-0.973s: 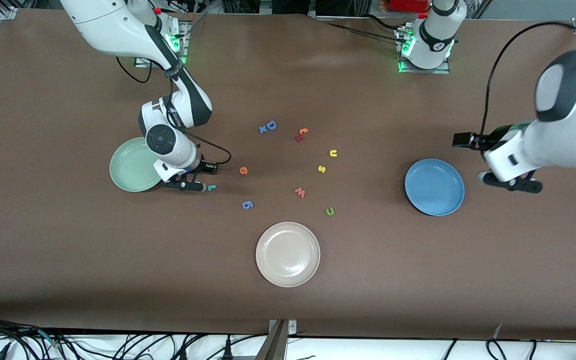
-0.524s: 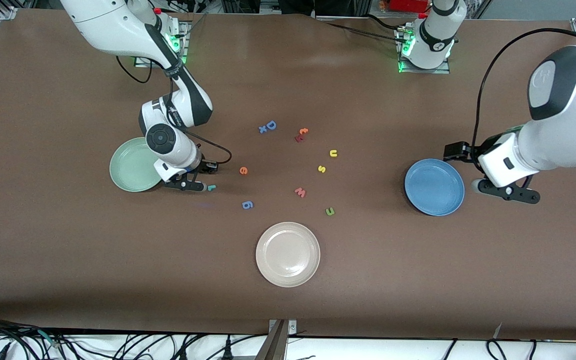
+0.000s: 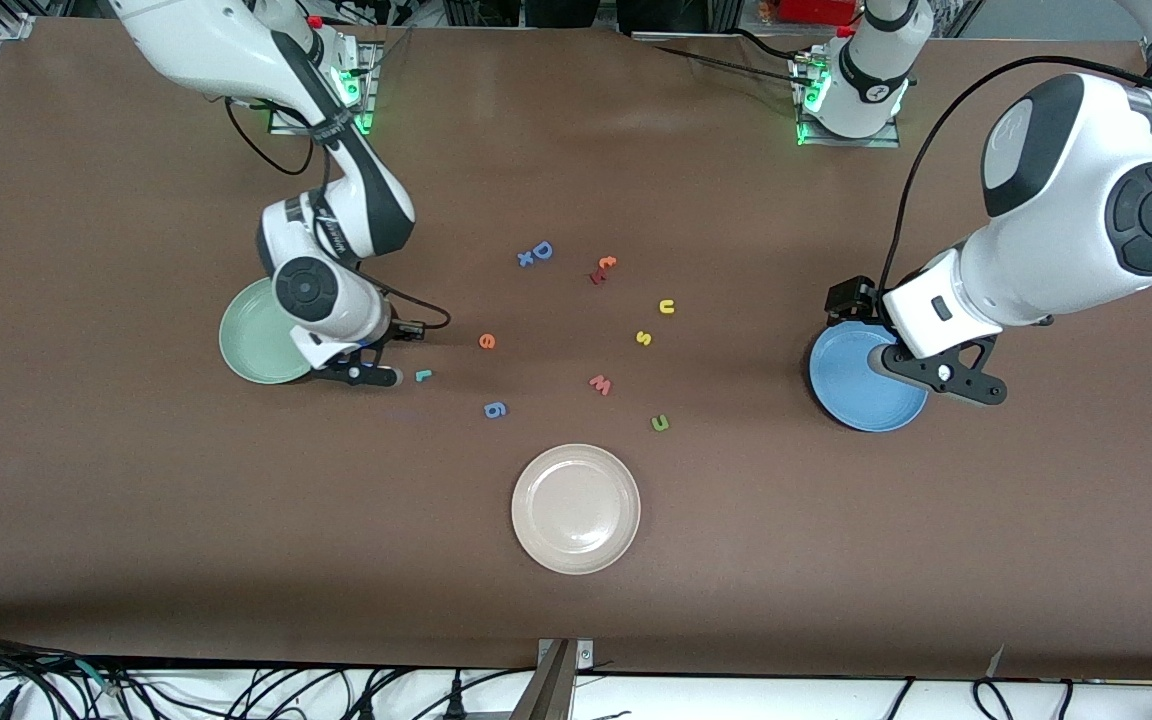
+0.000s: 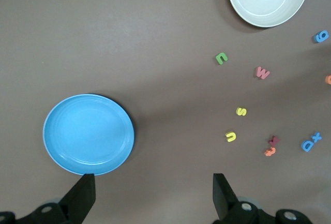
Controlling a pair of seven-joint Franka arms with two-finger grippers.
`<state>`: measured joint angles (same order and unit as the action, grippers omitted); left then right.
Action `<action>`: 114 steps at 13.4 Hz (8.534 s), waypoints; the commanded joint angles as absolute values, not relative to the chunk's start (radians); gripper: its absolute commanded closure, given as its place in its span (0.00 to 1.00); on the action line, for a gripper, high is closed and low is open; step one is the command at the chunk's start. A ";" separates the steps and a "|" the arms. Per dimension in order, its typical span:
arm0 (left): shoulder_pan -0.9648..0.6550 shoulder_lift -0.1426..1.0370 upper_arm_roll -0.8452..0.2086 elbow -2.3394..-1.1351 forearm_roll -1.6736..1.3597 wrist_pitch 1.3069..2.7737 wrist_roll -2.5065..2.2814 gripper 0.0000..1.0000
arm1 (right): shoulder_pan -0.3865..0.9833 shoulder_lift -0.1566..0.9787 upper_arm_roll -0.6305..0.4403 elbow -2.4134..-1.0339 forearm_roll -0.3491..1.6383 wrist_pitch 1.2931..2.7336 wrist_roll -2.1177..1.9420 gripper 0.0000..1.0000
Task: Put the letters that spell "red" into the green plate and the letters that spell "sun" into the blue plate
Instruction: 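Set the teal p on the green plate while the left gripper advances, then grasp the u with the left gripper while the right gripper grasps the j, then place the u in the blue plate while the right gripper places the j, then reach the left gripper to the s while the right gripper reaches the 6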
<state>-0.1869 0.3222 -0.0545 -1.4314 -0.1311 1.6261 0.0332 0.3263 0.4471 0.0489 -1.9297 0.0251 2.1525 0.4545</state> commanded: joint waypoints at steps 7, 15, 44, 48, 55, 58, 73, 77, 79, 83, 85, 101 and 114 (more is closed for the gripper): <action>-0.213 0.278 -0.143 -1.626 -0.137 1.813 -0.018 0.00 | 0.307 0.412 -0.228 -1.901 0.048 1.980 0.052 0.94; -0.285 0.272 -0.207 -1.804 -0.051 2.003 -0.221 0.00 | 0.242 0.491 -0.225 -1.940 0.071 2.083 -0.043 0.42; -0.422 0.495 -0.265 -2.123 0.118 2.583 -0.719 0.10 | 0.554 0.638 -0.114 -1.885 0.186 2.513 0.667 0.02; -0.419 0.502 -0.264 -2.121 0.137 2.591 -0.723 0.13 | 0.545 0.638 -0.115 -1.885 0.184 2.505 0.652 0.13; -0.417 0.520 -0.262 -2.125 0.181 2.634 -0.732 0.19 | 0.543 0.637 -0.118 -1.887 0.184 2.490 0.640 0.87; -0.417 0.520 -0.264 -2.125 0.184 2.632 -0.732 0.26 | 0.543 0.630 -0.120 -1.891 0.184 2.488 0.646 1.00; -0.416 0.517 -0.264 -2.129 0.218 2.634 -0.732 1.00 | 0.540 0.448 -0.417 -1.793 0.184 1.909 0.228 1.00; -0.376 0.488 -0.264 -2.123 0.218 2.612 -0.663 1.00 | 0.535 0.430 -0.479 -1.916 0.186 1.897 0.095 1.00; -0.322 0.466 -0.267 -2.094 0.218 2.532 -0.583 1.00 | 0.535 0.417 -0.479 -1.982 0.187 1.946 0.086 1.00; -0.238 0.425 -0.267 -2.019 0.203 2.350 -0.395 1.00 | 0.535 0.431 -0.479 -2.080 0.187 2.089 0.020 1.00; -0.161 0.405 -0.268 -2.016 0.201 2.330 -0.251 1.00 | 0.534 0.437 -0.477 -2.080 0.189 2.109 0.015 1.00; 0.103 0.423 -0.272 -1.997 0.100 2.307 0.193 0.00 | 0.584 0.440 -0.230 -1.776 0.193 1.995 0.613 0.00; -0.230 0.466 -0.272 -1.895 0.003 2.307 -0.178 0.00 | 0.676 0.638 -0.094 -1.822 0.192 2.422 0.687 0.01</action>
<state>-0.2072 0.4205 -0.2817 -1.9613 0.0076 2.3207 -0.1593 0.6581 0.6253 -0.0918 -1.8001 0.1827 2.3790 0.6784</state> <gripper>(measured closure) 0.000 0.004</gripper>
